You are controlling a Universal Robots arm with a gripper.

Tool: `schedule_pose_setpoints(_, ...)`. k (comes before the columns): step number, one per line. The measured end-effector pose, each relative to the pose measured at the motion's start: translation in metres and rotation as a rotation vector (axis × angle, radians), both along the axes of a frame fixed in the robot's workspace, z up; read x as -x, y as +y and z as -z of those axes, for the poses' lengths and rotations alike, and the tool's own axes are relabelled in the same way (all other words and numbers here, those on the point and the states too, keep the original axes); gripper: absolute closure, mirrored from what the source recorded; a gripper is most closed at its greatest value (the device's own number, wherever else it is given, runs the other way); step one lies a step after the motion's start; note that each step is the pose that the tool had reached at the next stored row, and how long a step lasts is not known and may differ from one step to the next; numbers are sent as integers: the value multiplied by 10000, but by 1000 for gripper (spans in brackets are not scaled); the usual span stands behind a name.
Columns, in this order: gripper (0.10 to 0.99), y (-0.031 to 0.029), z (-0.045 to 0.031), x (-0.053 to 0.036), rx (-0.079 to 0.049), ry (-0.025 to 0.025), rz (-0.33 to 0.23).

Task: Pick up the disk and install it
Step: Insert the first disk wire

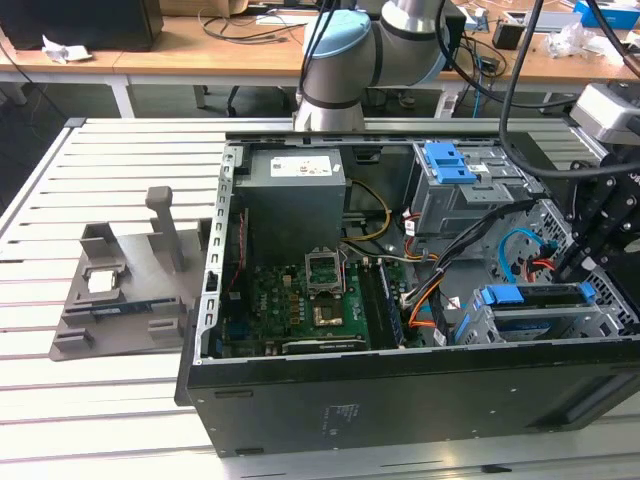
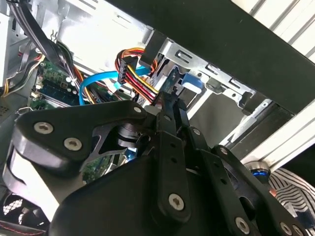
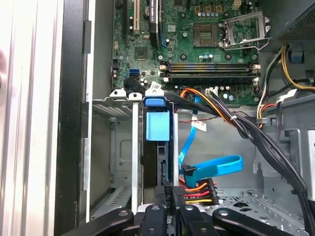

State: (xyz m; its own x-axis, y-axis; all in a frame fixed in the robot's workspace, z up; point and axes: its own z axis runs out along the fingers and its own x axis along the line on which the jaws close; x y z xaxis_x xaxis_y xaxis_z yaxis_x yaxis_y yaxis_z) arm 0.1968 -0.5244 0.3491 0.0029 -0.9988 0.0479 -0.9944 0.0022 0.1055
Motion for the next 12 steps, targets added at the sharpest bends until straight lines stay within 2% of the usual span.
schedule_pose_setpoints(9,918,-12,76,8,-41,-1,-37)
schedule_pose_setpoints(12,918,-23,98,9,-92,0,-39)
